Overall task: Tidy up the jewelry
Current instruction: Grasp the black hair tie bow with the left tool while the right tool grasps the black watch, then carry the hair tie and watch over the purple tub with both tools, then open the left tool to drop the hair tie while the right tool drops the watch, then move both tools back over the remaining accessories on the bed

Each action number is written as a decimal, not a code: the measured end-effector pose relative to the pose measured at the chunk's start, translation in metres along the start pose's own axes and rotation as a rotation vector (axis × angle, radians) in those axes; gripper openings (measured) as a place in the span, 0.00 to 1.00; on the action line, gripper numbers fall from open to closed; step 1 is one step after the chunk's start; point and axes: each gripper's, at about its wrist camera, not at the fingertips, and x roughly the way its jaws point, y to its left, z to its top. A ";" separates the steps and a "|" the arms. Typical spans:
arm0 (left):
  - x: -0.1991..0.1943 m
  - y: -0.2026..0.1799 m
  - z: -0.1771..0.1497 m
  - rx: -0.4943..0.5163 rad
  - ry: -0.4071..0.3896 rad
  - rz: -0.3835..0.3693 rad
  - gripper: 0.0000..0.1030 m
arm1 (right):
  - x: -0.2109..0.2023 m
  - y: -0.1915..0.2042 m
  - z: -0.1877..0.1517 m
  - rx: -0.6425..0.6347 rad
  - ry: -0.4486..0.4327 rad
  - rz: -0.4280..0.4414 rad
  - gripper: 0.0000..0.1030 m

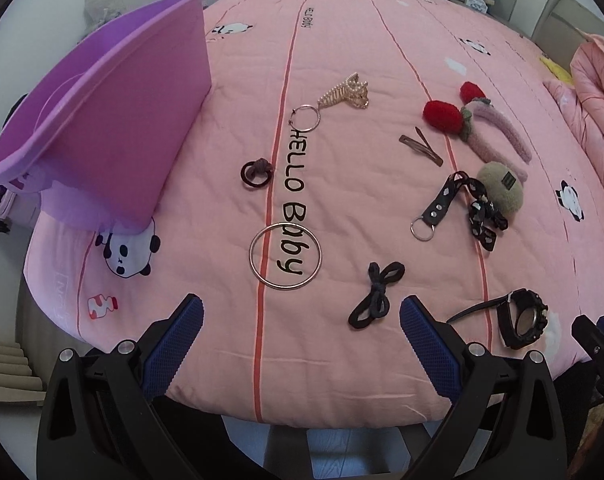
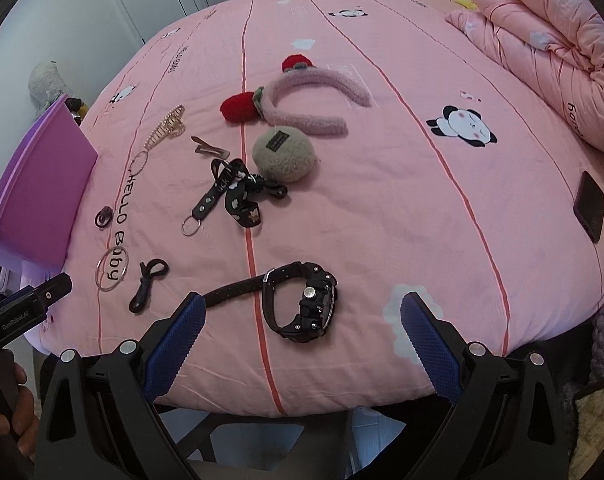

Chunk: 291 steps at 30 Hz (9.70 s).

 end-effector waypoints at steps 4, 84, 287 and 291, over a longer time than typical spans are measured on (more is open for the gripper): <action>0.021 -0.005 -0.004 0.009 0.034 -0.025 0.94 | 0.018 0.001 -0.004 -0.007 0.026 0.003 0.91; 0.076 -0.042 -0.017 0.069 -0.002 -0.078 0.12 | 0.096 -0.008 -0.015 -0.112 0.115 0.000 0.58; 0.007 0.051 0.001 -0.177 -0.072 -0.007 0.92 | 0.030 0.038 0.043 -0.161 -0.109 0.109 0.69; 0.024 0.052 -0.001 -0.181 -0.051 0.000 0.92 | 0.044 0.034 0.043 -0.152 -0.102 0.107 0.69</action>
